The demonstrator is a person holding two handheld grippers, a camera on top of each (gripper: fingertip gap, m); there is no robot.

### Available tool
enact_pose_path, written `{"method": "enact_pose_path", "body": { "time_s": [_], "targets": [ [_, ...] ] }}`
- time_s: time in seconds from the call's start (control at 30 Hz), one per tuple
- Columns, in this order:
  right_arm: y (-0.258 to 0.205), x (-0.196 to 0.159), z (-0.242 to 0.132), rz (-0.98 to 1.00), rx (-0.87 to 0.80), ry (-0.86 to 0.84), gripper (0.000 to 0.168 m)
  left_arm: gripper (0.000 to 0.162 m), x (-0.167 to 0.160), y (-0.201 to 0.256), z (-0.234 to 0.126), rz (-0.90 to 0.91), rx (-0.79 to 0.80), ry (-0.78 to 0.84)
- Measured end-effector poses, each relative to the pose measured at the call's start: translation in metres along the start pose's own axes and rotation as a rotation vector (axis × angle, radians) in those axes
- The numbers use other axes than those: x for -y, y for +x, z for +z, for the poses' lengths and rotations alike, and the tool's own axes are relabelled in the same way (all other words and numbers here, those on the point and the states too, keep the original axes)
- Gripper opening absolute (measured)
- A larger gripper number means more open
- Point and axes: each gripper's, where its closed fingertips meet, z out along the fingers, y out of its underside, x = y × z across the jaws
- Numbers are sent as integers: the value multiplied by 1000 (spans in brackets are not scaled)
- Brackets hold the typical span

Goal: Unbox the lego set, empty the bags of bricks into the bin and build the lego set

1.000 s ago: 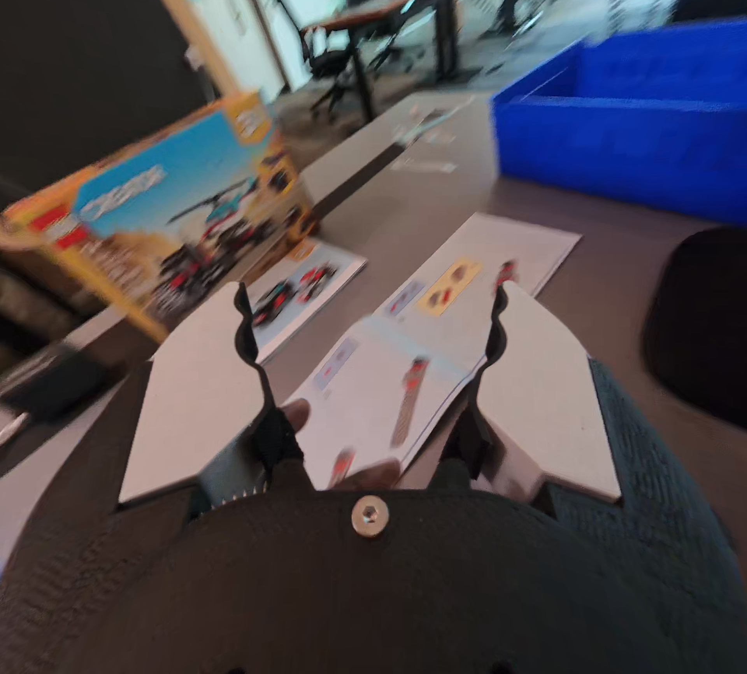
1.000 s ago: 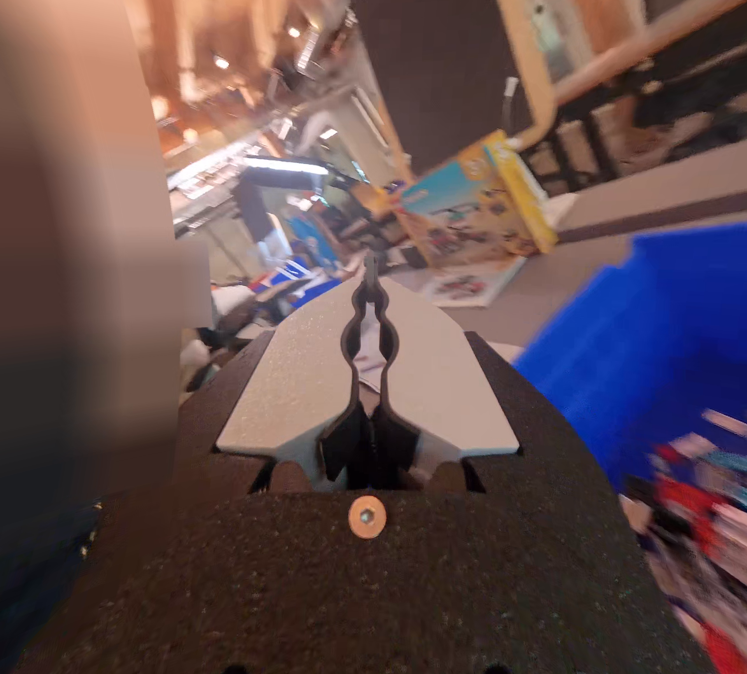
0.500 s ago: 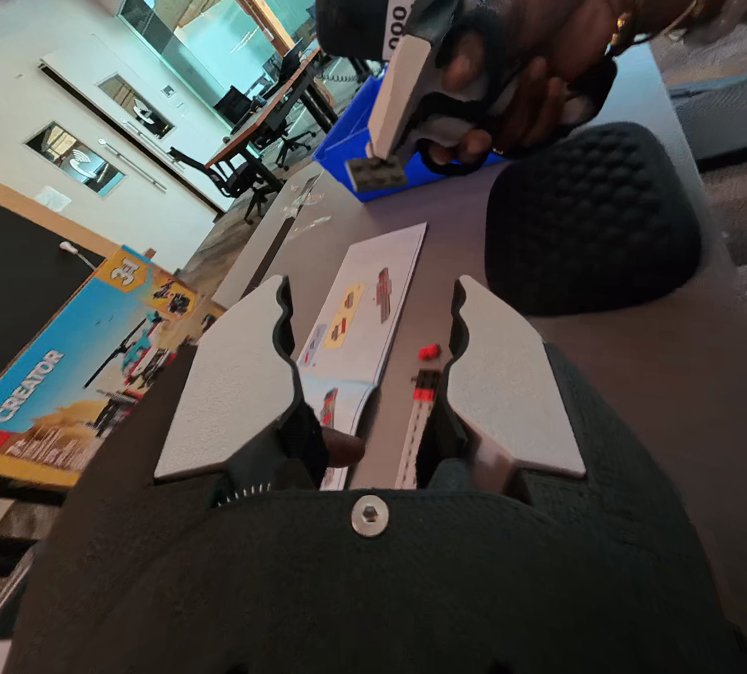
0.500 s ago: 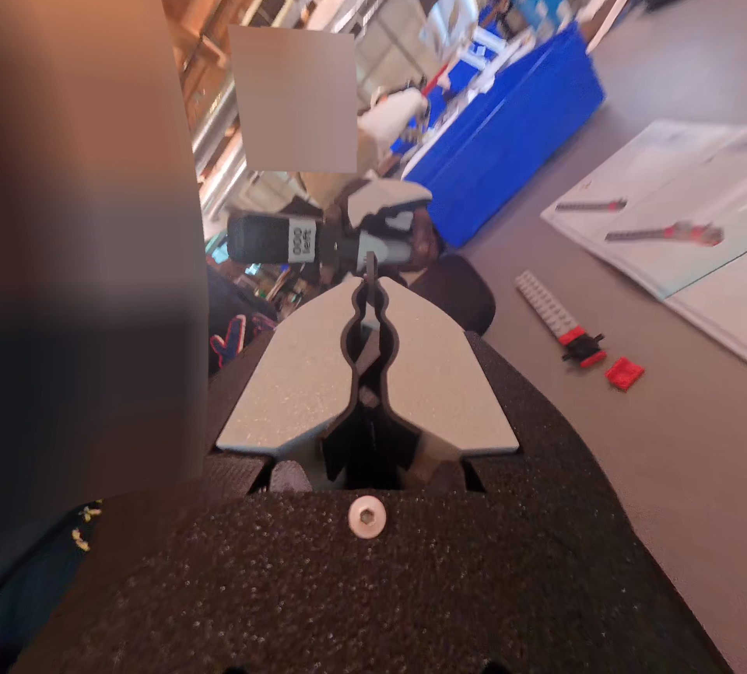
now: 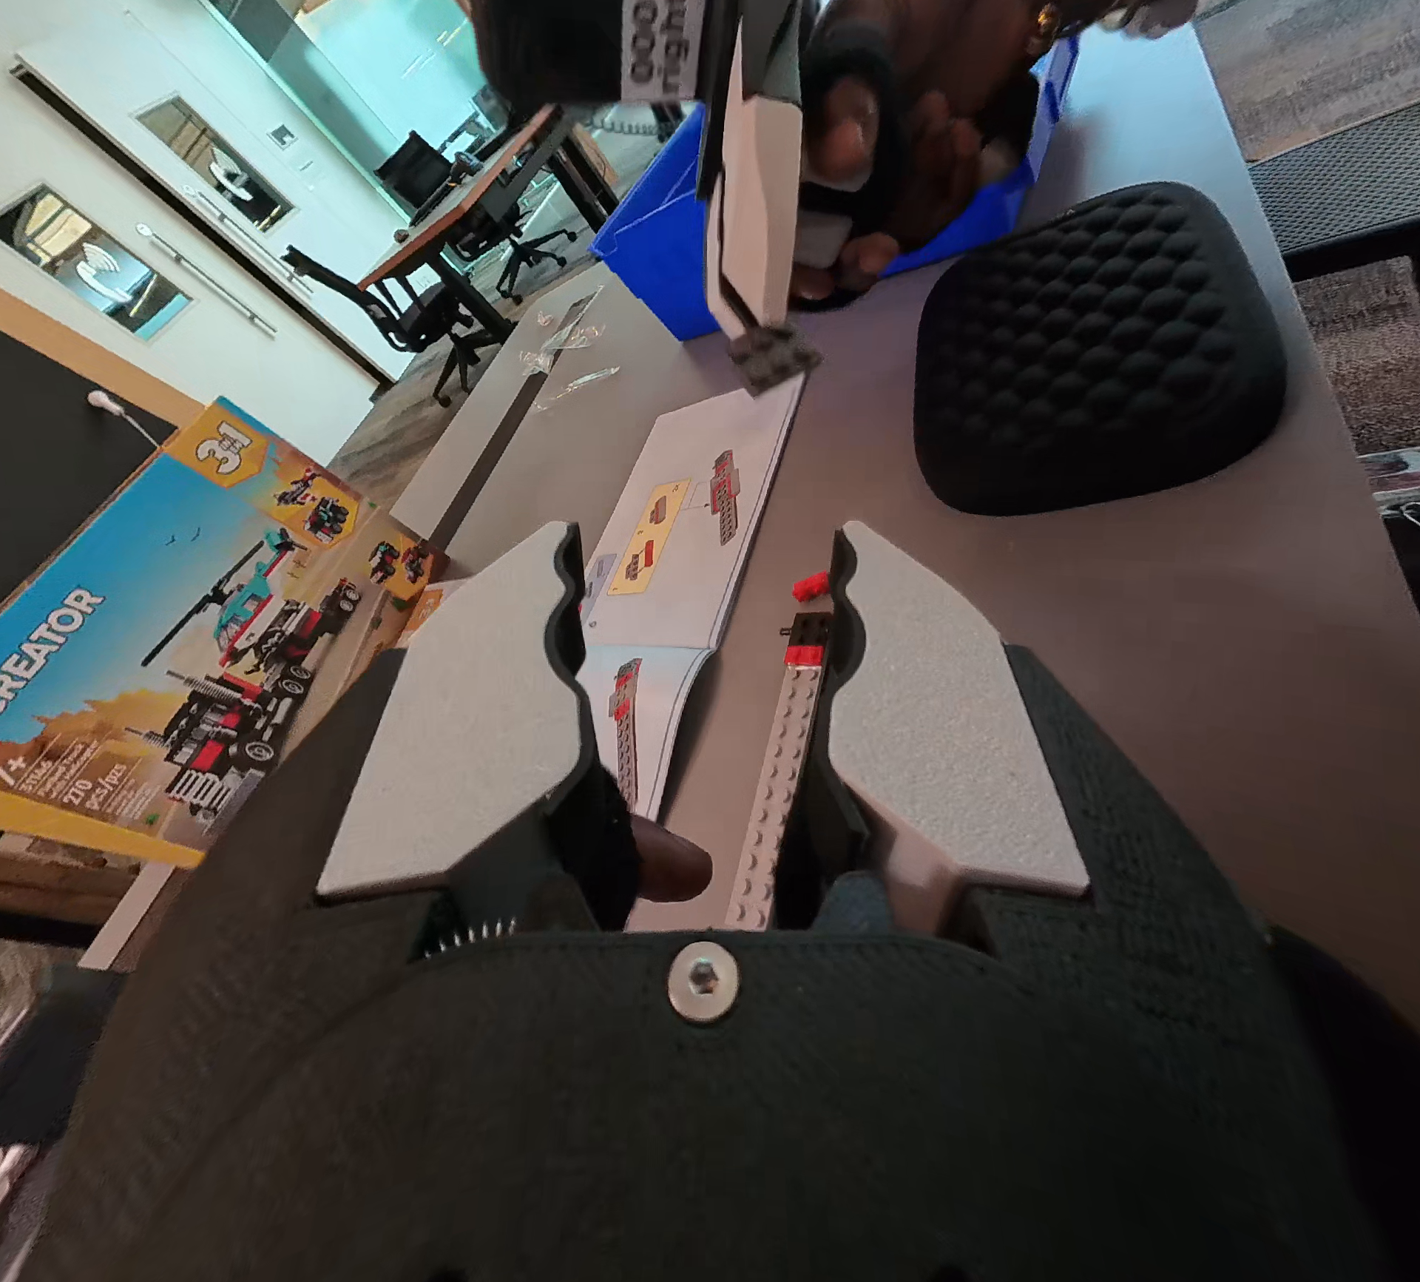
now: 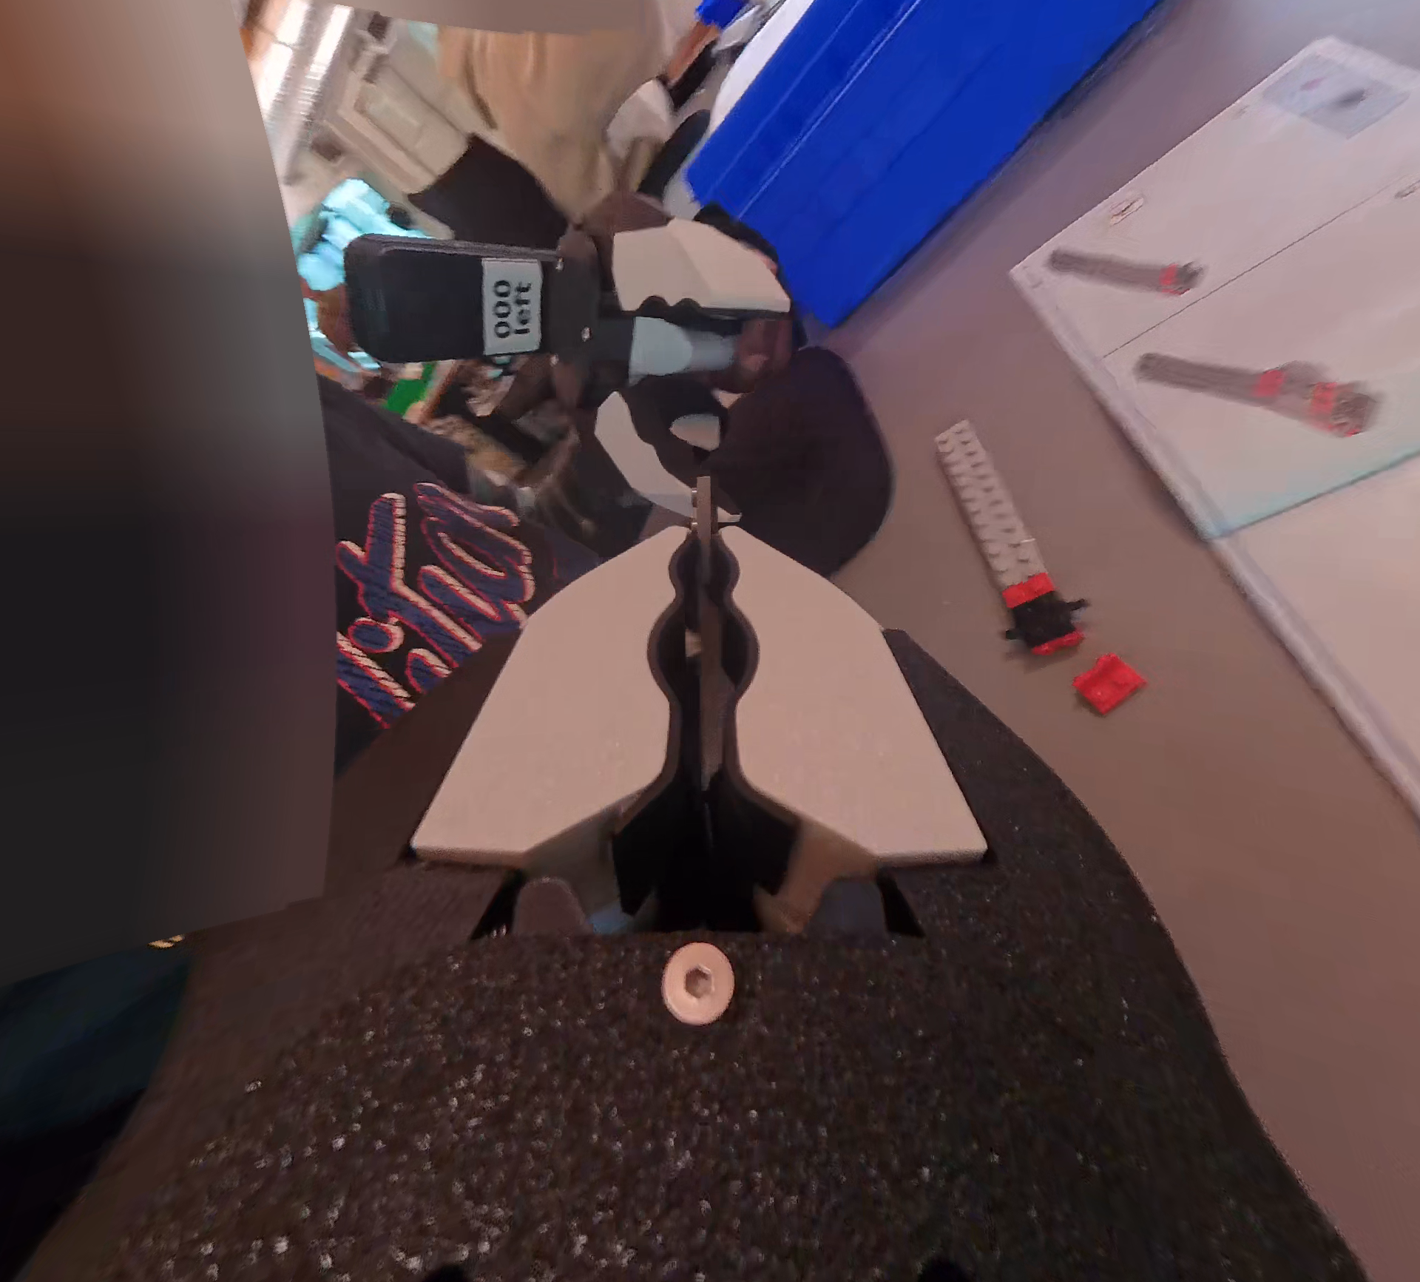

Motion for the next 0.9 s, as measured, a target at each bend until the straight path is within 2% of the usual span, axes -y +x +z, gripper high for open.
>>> {"method": "enact_pose_path", "body": {
  "time_s": [0.1, 0.2, 0.3, 0.37, 0.43, 0.5, 0.67, 0.9],
  "targets": [
    [-2, 13, -41, -169, -248, 55, 3, 62, -10, -10, -5, -30, 61, -54],
    [-2, 18, -129, -287, -682, 148, 3, 62, -20, -24, -13, -131, 123, -89],
    [2, -19, -229, -218, -1129, 207, 3, 62, -27, -34, -14, -249, 145, -118],
    [10, -60, -273, -84, -1315, 190, 4, 62, -26, -37, -10, -286, 144, -130],
    [19, -90, -292, -1, -1377, 168, 4, 62, -23, -41, -5, -302, 145, -137],
    [29, -104, -295, 24, -1358, 170, 4, 62, -17, -45, 2, -315, 144, -131],
    [48, -119, -306, 52, -1344, 130, 7, 63, -6, -43, 24, -295, 119, -151],
    [43, -118, -333, -52, -1389, 215, 30, 64, 2, -43, 40, -344, 91, -145]
  ]
}}
